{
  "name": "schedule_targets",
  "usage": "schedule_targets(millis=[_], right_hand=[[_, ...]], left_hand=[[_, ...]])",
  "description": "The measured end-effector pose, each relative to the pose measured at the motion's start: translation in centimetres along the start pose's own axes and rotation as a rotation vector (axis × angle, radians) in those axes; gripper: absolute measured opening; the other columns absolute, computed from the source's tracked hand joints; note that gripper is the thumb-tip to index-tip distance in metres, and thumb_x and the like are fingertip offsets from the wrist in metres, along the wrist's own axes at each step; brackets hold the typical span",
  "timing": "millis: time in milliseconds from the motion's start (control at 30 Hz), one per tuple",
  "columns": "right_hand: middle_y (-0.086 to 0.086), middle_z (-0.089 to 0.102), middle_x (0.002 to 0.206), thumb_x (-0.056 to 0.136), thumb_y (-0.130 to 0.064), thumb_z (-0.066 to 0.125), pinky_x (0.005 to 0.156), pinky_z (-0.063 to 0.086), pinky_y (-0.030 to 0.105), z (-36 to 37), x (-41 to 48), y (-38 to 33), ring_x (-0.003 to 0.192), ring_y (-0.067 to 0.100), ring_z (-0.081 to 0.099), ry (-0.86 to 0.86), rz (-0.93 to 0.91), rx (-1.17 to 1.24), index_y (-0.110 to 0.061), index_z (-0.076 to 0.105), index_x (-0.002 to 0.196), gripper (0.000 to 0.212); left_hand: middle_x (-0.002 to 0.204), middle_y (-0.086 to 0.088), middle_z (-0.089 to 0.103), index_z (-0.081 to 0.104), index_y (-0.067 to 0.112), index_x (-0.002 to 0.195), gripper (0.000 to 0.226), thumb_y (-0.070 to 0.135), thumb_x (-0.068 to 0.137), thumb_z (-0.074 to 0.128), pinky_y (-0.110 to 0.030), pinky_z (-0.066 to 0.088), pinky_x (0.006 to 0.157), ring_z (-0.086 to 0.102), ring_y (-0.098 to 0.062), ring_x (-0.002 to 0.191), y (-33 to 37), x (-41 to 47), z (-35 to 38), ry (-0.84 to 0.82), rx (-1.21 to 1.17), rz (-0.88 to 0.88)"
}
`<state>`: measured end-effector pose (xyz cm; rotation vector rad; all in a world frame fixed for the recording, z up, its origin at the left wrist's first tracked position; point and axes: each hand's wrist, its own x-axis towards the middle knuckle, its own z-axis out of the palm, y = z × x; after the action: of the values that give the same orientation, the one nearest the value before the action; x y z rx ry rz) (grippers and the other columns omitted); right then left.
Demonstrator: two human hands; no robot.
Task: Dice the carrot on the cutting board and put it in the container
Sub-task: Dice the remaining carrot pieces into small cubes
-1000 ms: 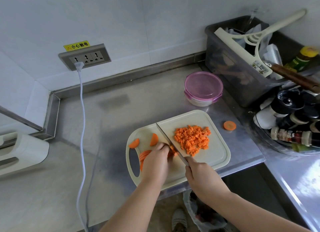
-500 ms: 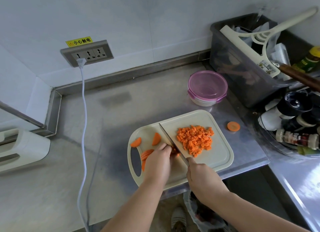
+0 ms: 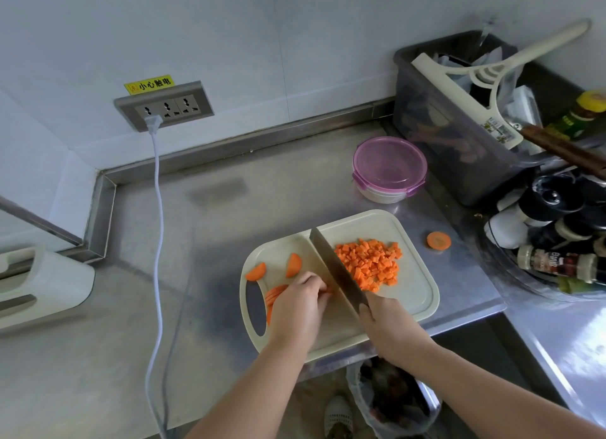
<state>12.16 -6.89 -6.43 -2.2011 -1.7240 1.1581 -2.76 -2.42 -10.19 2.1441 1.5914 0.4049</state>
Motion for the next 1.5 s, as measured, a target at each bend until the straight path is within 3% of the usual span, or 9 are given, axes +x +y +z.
schedule_targets(millis=[333, 433, 633, 800, 1033, 1200, 1367, 1500], right_hand=[[0.002, 0.057, 0.080, 0.102, -0.024, 0.033, 0.064, 0.046, 0.034, 0.1, -1.6, -0.1, 0.072, 0.022, 0.058, 0.047, -0.085, -0.063, -0.021, 0.044, 0.098, 0.012], [-0.001, 0.056, 0.075, 0.103, -0.025, 0.032, 0.058, 0.043, 0.030, 0.6, -1.8, -0.4, 0.065, 0.017, 0.054, 0.044, -0.103, -0.063, -0.019, 0.048, 0.115, 0.021], [0.002, 0.061, 0.082, 0.102, -0.024, 0.032, 0.063, 0.050, 0.033, 1.2, -1.8, -0.6, 0.070, 0.019, 0.060, 0.033, -0.091, -0.074, -0.019, 0.046, 0.125, 0.027], [0.001, 0.062, 0.083, 0.103, -0.024, 0.033, 0.061, 0.048, 0.027, 1.4, -1.7, -0.8, 0.071, 0.016, 0.061, 0.035, -0.094, -0.080, -0.019, 0.048, 0.124, 0.027], [0.001, 0.063, 0.086, 0.103, -0.022, 0.033, 0.068, 0.056, 0.031, 1.7, -1.7, -1.1, 0.074, 0.016, 0.064, 0.009, -0.061, -0.085, -0.020, 0.047, 0.127, 0.027], [0.002, 0.064, 0.092, 0.099, -0.010, 0.039, 0.073, 0.058, 0.037, 2.3, -1.3, -1.2, 0.081, 0.020, 0.066, -0.026, -0.024, -0.143, -0.018, 0.041, 0.132, 0.034], [0.000, 0.061, 0.098, 0.100, -0.009, 0.033, 0.075, 0.057, 0.029, 2.6, -0.9, -1.4, 0.086, 0.015, 0.063, -0.051, 0.020, -0.125, -0.020, 0.037, 0.138, 0.039], [0.001, 0.061, 0.102, 0.100, -0.009, 0.033, 0.079, 0.057, 0.030, 2.6, -0.7, -1.5, 0.090, 0.015, 0.063, -0.060, 0.030, -0.138, -0.020, 0.038, 0.138, 0.040]], left_hand=[[0.109, 0.011, 0.059, 0.064, 0.019, 0.103, 0.019, 0.034, 0.091, 0.060, -0.020, 0.038, 0.068, 0.062, -0.013, 0.093, 0.1, 0.0, -1.8, 0.012, -0.019, -0.059], [0.116, 0.011, 0.060, 0.061, 0.022, 0.108, 0.020, 0.035, 0.093, 0.056, -0.027, 0.043, 0.068, 0.062, -0.016, 0.097, -0.3, -0.2, -2.2, 0.020, 0.068, -0.095], [0.115, 0.009, 0.061, 0.063, 0.026, 0.109, 0.021, 0.037, 0.094, 0.052, -0.031, 0.046, 0.078, 0.059, -0.017, 0.103, -0.3, 0.1, -1.8, -0.062, 0.175, -0.117], [0.112, 0.008, 0.063, 0.063, 0.026, 0.108, 0.019, 0.032, 0.096, 0.050, -0.034, 0.047, 0.084, 0.059, -0.019, 0.102, -0.6, 0.4, -1.5, -0.072, 0.209, -0.115], [0.106, 0.005, 0.062, 0.065, 0.021, 0.101, 0.019, 0.026, 0.097, 0.047, -0.032, 0.044, 0.077, 0.058, -0.020, 0.096, -0.9, 0.8, -1.3, -0.086, 0.231, -0.096], [0.106, 0.003, 0.062, 0.064, 0.020, 0.102, 0.017, 0.024, 0.095, 0.049, -0.033, 0.045, 0.079, 0.059, -0.022, 0.097, -0.9, 1.0, -1.2, -0.099, 0.225, -0.094], [0.104, 0.002, 0.059, 0.061, 0.017, 0.098, 0.012, 0.020, 0.093, 0.051, -0.031, 0.041, 0.070, 0.058, -0.023, 0.097, -0.8, 1.0, -1.5, -0.132, 0.229, -0.100], [0.102, 0.002, 0.058, 0.059, 0.017, 0.093, 0.009, 0.021, 0.093, 0.051, -0.032, 0.041, 0.069, 0.058, -0.024, 0.095, -0.6, 0.9, -1.8, -0.129, 0.245, -0.097]])
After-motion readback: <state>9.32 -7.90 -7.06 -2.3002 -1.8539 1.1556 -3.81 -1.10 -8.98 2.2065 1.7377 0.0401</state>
